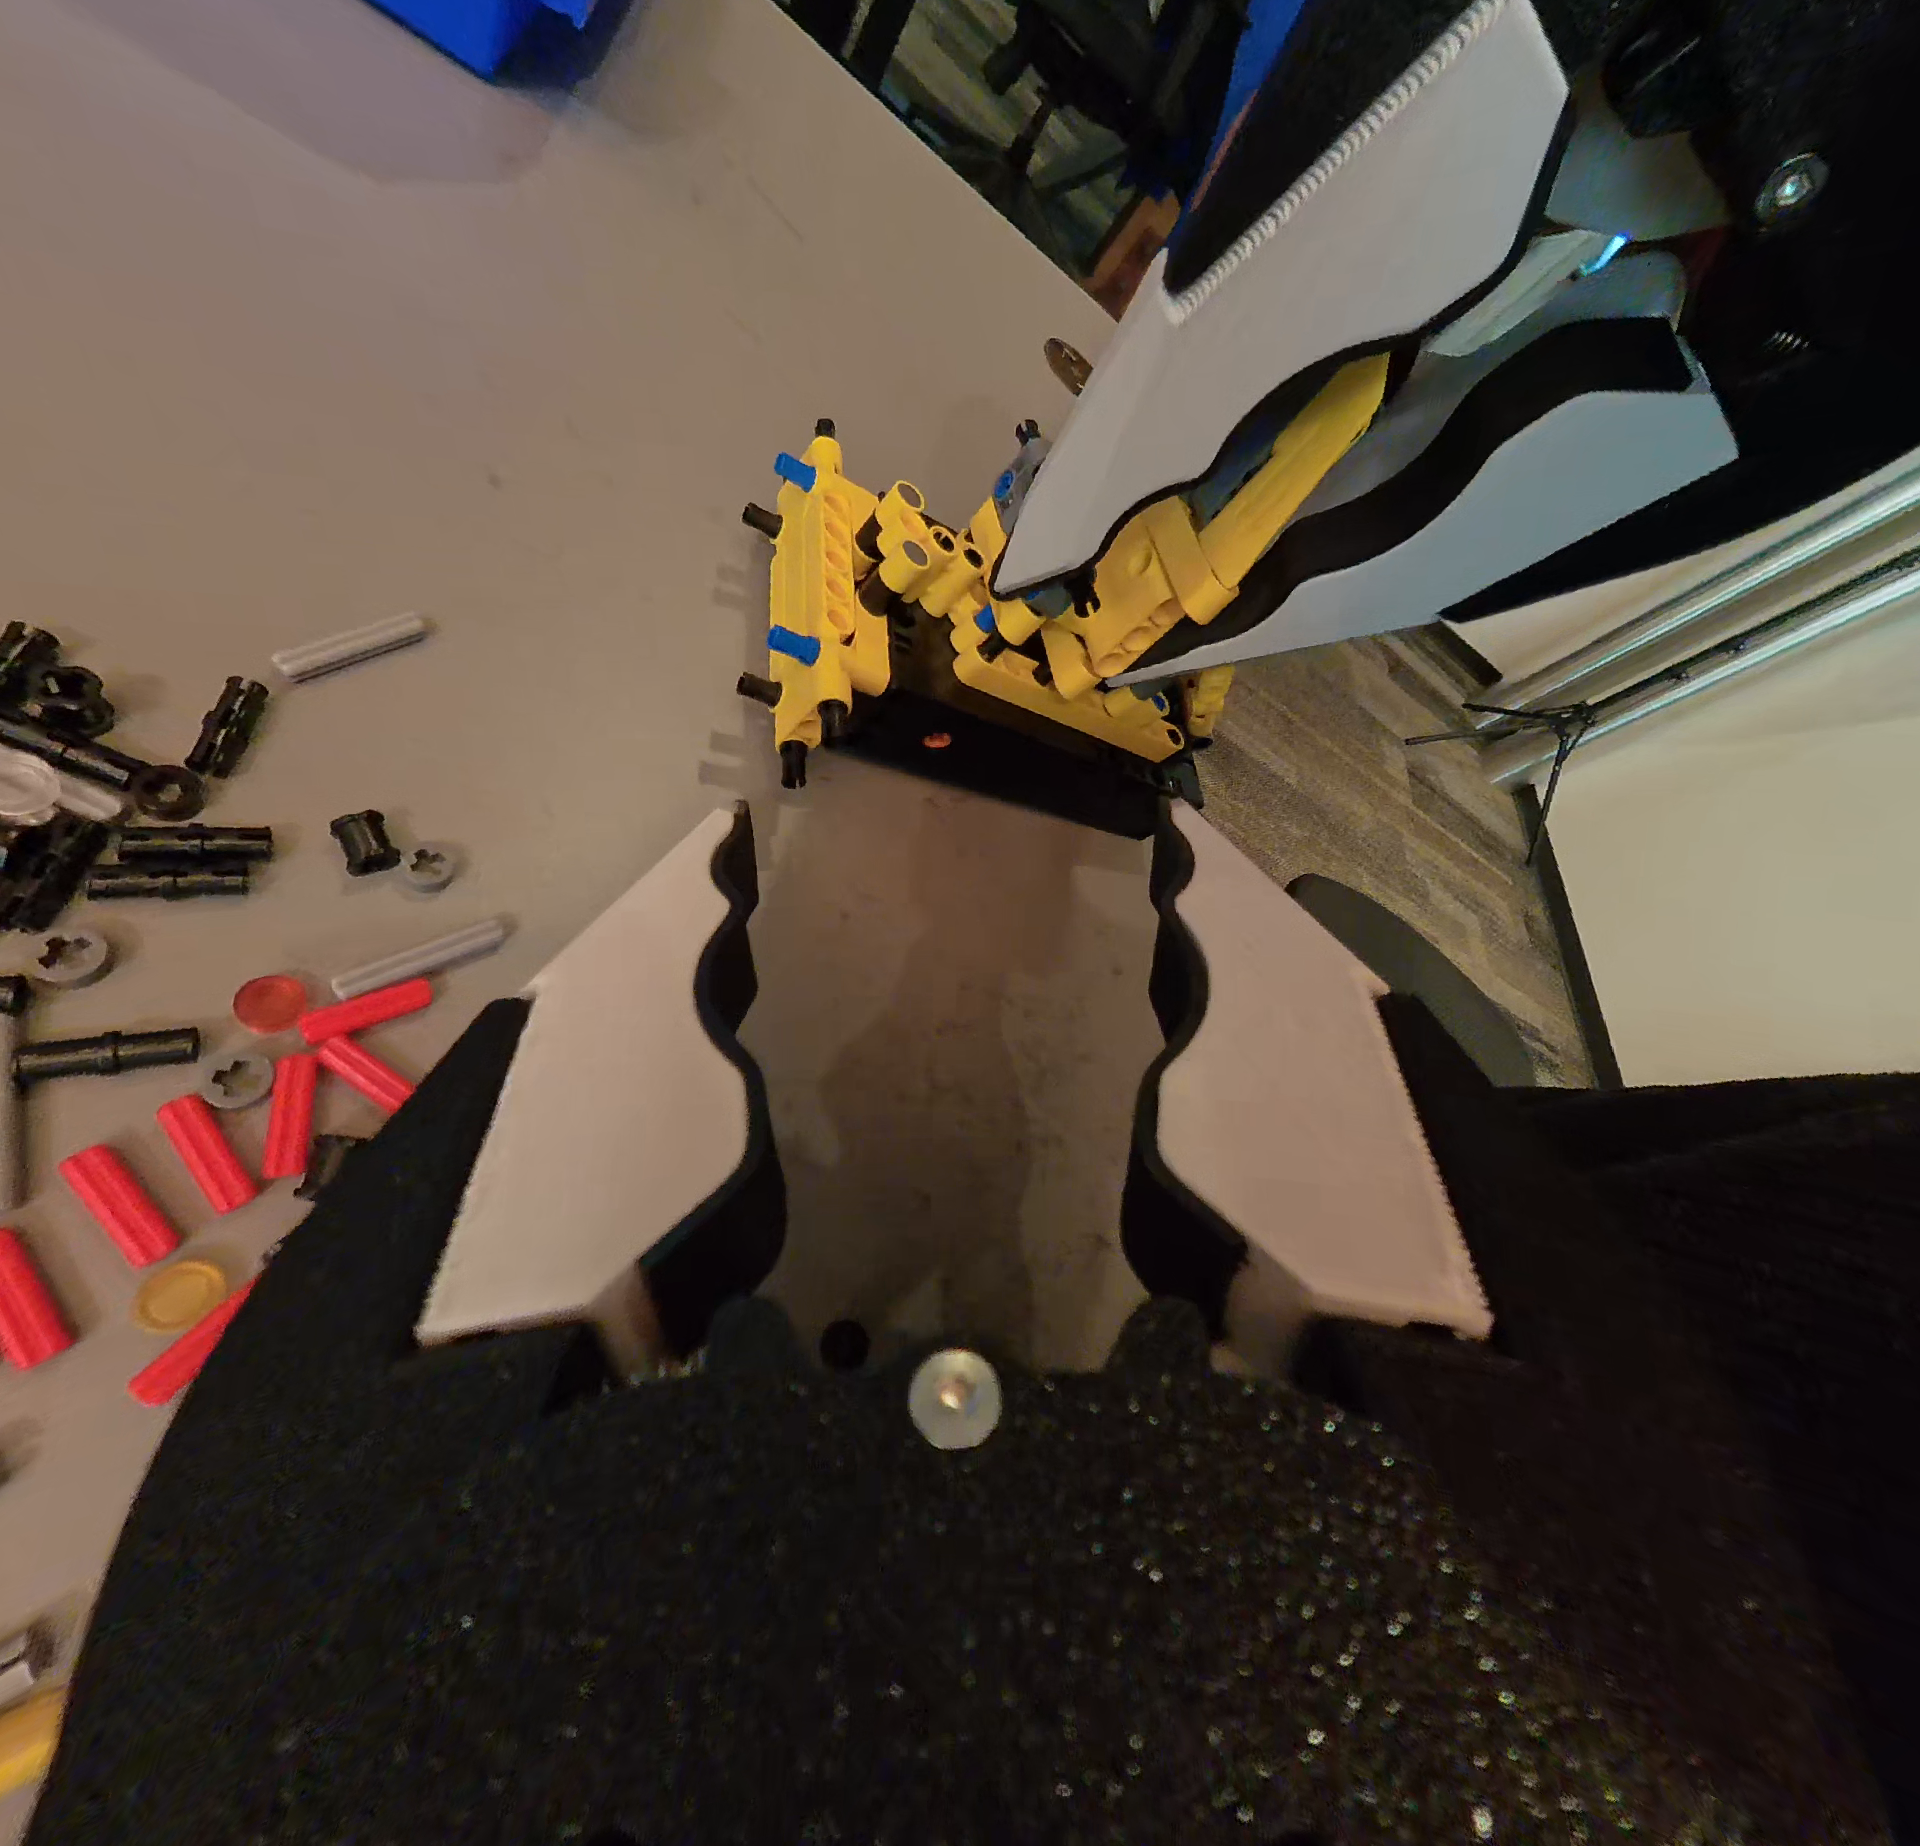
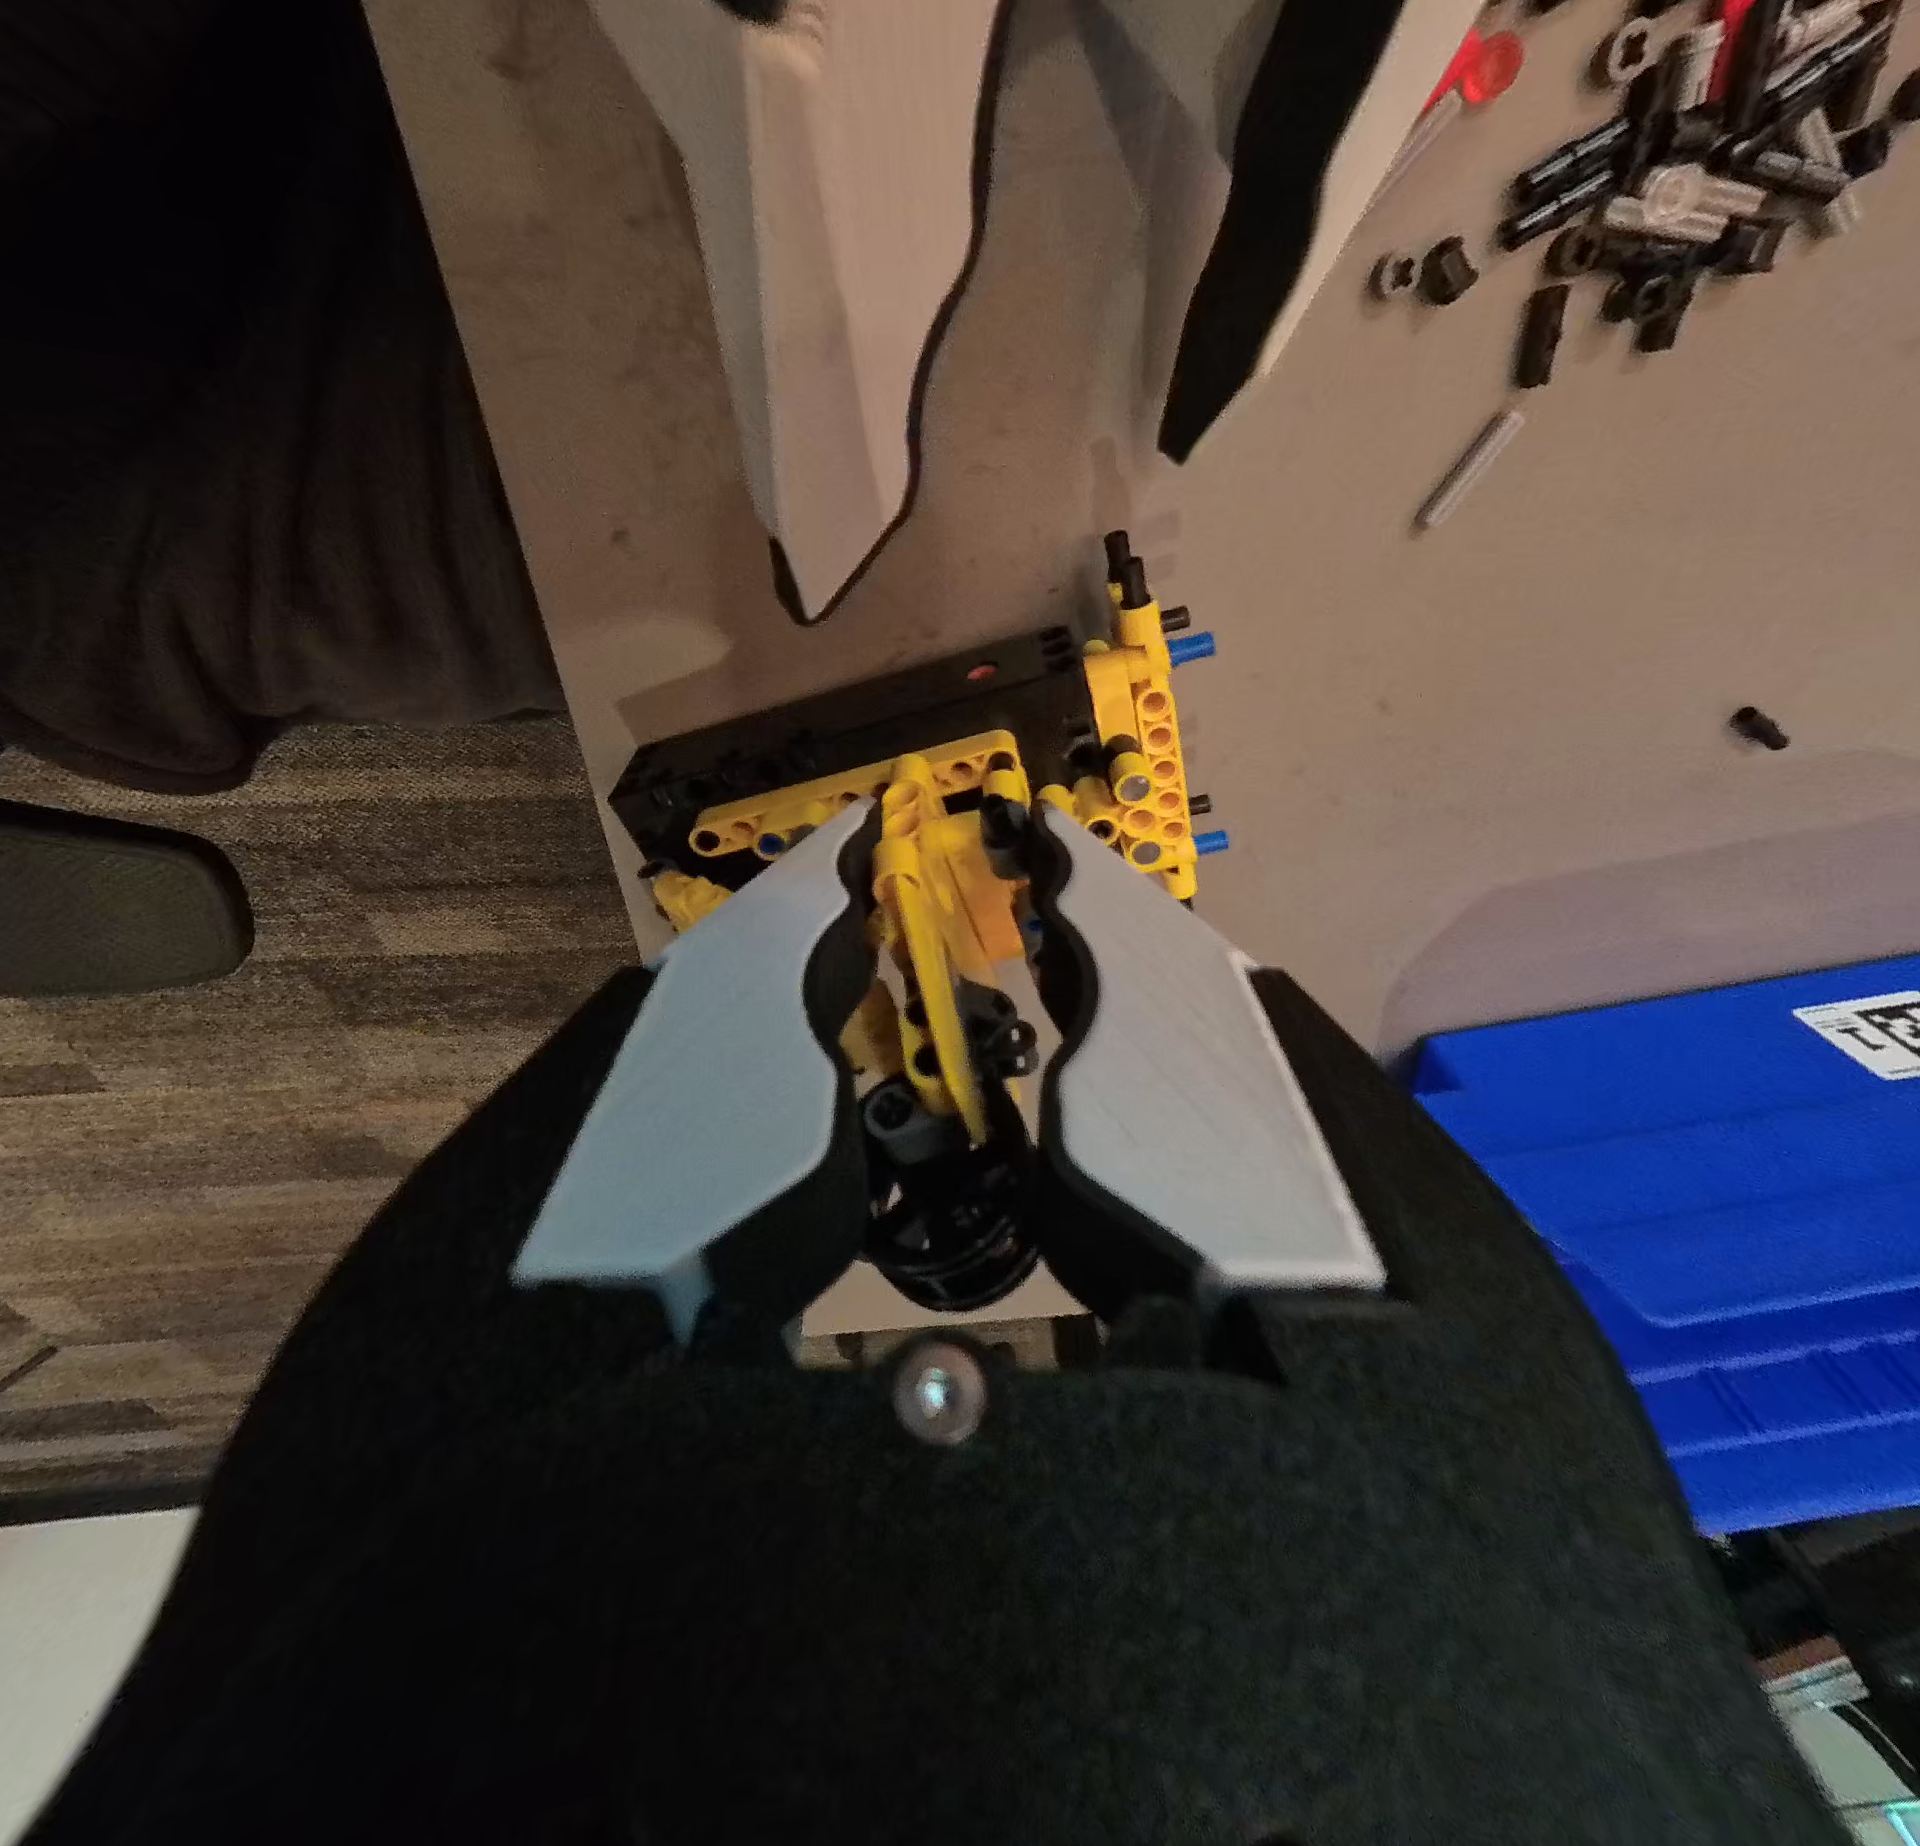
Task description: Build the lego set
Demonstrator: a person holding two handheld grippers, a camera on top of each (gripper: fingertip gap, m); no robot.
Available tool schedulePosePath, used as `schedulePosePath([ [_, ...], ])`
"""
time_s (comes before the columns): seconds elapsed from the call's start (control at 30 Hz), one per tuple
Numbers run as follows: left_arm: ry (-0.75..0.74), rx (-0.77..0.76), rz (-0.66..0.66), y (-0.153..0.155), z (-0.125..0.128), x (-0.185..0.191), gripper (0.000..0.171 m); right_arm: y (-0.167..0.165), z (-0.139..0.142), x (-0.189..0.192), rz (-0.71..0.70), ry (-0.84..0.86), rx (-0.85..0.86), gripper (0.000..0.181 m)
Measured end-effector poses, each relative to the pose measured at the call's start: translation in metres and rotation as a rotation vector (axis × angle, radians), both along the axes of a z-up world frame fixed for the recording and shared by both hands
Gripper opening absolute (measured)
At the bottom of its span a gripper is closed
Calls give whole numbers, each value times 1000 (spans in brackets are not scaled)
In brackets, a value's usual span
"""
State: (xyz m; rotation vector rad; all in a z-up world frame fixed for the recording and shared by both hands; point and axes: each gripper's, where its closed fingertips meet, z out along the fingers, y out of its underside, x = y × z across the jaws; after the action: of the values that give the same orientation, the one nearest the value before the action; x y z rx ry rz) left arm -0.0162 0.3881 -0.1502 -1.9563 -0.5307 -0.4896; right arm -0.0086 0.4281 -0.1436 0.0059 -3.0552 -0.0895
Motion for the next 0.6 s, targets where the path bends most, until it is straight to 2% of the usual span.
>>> schedulePosePath([
  [0.17, -5, -4, -12, 1, -1, 3, 76, -1, -1, 0, 4, -10, 15, 25],
  [0.3, -21, 10, -9, 0, 1, 3, 76, 10, -16, 11, -48, -28, 67, 34],
  [0.47, -29, 14, -9, -1, 1, 3, 76, -4, 13, 2, -118, 45, -32, 48],
  [0.6, -28, 11, -8, -1, 0, 3, 76, 8, 32, 5, -108, 71, -15, 53],
])
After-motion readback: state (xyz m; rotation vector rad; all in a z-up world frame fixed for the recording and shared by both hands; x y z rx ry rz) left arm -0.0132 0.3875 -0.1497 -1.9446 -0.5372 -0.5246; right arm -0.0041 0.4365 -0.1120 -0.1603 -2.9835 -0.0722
